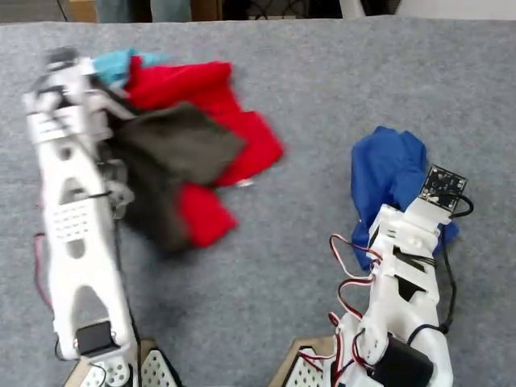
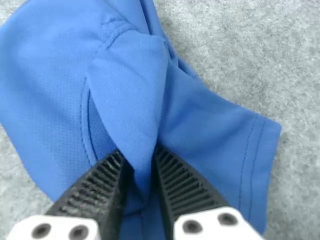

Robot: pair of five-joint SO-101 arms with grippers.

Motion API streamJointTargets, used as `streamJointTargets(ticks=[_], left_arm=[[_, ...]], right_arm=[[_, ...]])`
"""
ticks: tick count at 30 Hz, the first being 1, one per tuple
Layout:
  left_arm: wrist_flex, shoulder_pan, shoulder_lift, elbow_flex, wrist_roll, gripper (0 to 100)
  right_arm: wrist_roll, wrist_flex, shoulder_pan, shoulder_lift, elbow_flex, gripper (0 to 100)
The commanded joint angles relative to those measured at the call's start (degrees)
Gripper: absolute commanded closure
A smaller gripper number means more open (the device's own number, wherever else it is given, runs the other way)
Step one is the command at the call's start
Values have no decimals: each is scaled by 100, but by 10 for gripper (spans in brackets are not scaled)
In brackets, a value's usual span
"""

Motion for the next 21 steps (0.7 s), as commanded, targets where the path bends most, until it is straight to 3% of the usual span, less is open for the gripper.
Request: streamJointTargets(ticks=[1, 6, 11, 13, 18, 21], left_arm=[[105, -1305, -589, -75, -457, 972], [105, -2202, -1292, -84, -721, 971], [97, -2431, -1802, -119, -730, 970], [105, -2299, -2031, -66, -721, 955], [105, -1508, -2585, 505, -677, 756], [105, -822, -2840, 1042, -695, 753]], right_arm=[[44, -105, 79, -101, -13, 984], [44, -105, 62, -101, -13, 984], [44, -105, 62, -101, -13, 984], [44, -105, 62, -101, -13, 984], [44, -105, 62, -101, -13, 984], [44, -105, 62, -101, -13, 984]])
